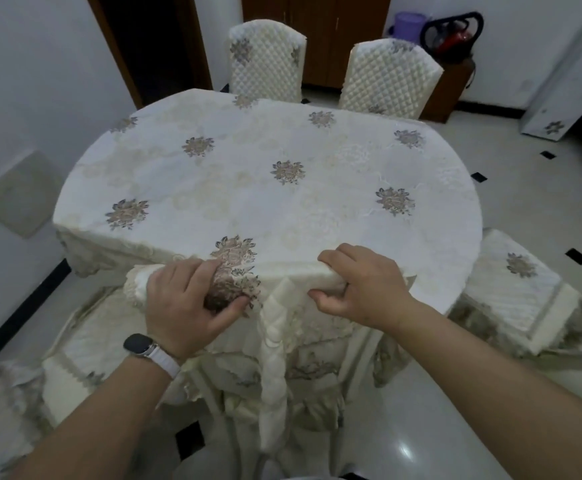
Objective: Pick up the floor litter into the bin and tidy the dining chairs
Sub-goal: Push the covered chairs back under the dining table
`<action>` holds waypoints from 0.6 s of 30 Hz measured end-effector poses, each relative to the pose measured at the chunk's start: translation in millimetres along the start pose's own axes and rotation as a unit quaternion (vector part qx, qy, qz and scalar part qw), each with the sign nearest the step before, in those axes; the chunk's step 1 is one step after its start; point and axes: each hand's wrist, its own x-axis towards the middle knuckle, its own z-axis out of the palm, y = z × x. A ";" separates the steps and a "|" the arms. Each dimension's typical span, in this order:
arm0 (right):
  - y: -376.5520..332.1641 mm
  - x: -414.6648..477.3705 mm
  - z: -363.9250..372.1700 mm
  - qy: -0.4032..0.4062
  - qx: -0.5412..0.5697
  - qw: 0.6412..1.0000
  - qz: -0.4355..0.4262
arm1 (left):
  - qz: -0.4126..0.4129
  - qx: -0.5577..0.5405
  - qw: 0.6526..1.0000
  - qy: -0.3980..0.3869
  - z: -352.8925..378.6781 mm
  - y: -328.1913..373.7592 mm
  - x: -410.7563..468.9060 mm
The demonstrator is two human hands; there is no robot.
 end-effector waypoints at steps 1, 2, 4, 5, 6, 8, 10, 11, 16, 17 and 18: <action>0.7 -0.8 0.7 -0.001 -0.001 1.000 -0.006 | -0.002 0.001 1.000 -0.002 0.5 -1.2 -1.7; 1.5 -1.4 1.2 0.000 -0.003 1.000 -0.011 | -0.004 0.003 1.000 -0.003 0.7 -0.8 -2.1; 2.7 -2.1 1.3 0.003 -0.001 1.000 -0.013 | -0.020 0.001 1.000 -0.014 -1.3 3.3 -0.6; 3.0 -2.3 1.2 0.005 0.003 1.000 -0.012 | -0.032 -0.002 0.999 -0.020 -2.7 5.7 -0.4; 2.8 -2.7 0.9 0.006 0.006 1.000 -0.011 | -0.045 -0.004 0.999 -0.029 -4.5 7.9 -0.9; 2.1 -4.8 0.6 0.012 0.015 1.000 -0.011 | -0.063 -0.007 0.997 -0.051 -9.3 11.6 -2.6; 1.8 -8.1 -0.2 0.024 0.022 0.999 -0.015 | -0.072 -0.015 0.995 -0.070 -14.5 14.9 -3.5; 1.4 -9.9 -0.6 0.031 0.023 0.999 -0.018 | -0.071 -0.022 0.994 -0.078 -16.7 16.5 -3.5; -4.7 -19.9 -0.7 0.048 0.037 0.998 -0.019 | -0.066 -0.030 0.990 -0.121 -25.2 16.6 -5.5; -7.0 -21.7 -0.8 0.047 0.040 0.998 -0.014 | -0.070 -0.028 0.989 -0.129 -26.2 16.5 -5.3; -9.9 -23.8 -0.9 0.046 0.043 0.998 -0.009 | -0.075 -0.027 0.988 -0.135 -26.7 17.1 -5.7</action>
